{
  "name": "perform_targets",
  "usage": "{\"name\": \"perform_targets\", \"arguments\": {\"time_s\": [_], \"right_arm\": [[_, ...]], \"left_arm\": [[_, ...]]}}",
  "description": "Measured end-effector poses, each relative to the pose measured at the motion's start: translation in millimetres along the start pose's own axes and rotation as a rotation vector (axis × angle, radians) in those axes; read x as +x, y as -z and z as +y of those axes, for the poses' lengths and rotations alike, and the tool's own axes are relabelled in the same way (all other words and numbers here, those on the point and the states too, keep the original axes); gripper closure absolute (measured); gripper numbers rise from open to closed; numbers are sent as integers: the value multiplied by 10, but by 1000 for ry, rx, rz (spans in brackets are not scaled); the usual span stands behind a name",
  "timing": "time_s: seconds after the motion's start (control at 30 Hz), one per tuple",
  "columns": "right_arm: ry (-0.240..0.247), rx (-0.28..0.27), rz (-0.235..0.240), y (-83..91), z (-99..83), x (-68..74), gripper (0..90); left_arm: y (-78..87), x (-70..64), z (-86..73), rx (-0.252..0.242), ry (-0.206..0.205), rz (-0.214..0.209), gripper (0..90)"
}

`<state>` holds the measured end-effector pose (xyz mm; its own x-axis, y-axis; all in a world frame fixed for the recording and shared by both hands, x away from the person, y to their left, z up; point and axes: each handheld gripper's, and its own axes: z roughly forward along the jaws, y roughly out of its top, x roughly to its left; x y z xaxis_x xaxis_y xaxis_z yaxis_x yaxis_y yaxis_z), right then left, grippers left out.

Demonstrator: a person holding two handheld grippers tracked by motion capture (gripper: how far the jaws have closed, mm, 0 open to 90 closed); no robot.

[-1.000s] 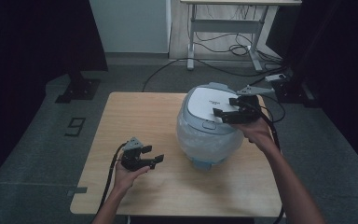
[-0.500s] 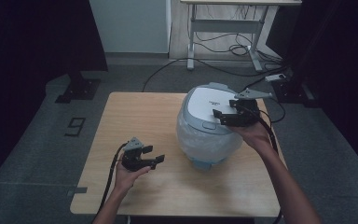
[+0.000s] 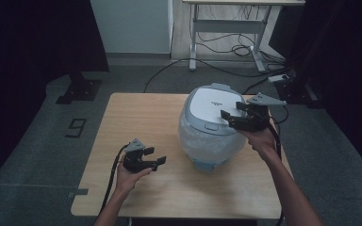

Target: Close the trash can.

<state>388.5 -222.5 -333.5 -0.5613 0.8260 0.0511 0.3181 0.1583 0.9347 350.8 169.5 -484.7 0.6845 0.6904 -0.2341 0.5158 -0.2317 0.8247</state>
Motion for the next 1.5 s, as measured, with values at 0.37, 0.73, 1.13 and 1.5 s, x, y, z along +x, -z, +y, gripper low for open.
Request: {"name": "perform_targets", "arguments": {"time_s": [0.37, 0.73, 1.13, 1.5], "right_arm": [[-9, -98, 14, 420, -141, -92, 268], [-42, -136, 3, 720, -533, -253, 267], [-99, -121, -36, 817, -1251, -441, 265], [-159, -41, -53, 663, -1840, -555, 261]], "left_arm": [[7, 8, 1, -2, 4, 6, 269], [3, 26, -12, 4, 7, 13, 269], [-19, 41, -32, 15, 12, 16, 269], [-37, 60, -50, 26, 14, 16, 269]]}}
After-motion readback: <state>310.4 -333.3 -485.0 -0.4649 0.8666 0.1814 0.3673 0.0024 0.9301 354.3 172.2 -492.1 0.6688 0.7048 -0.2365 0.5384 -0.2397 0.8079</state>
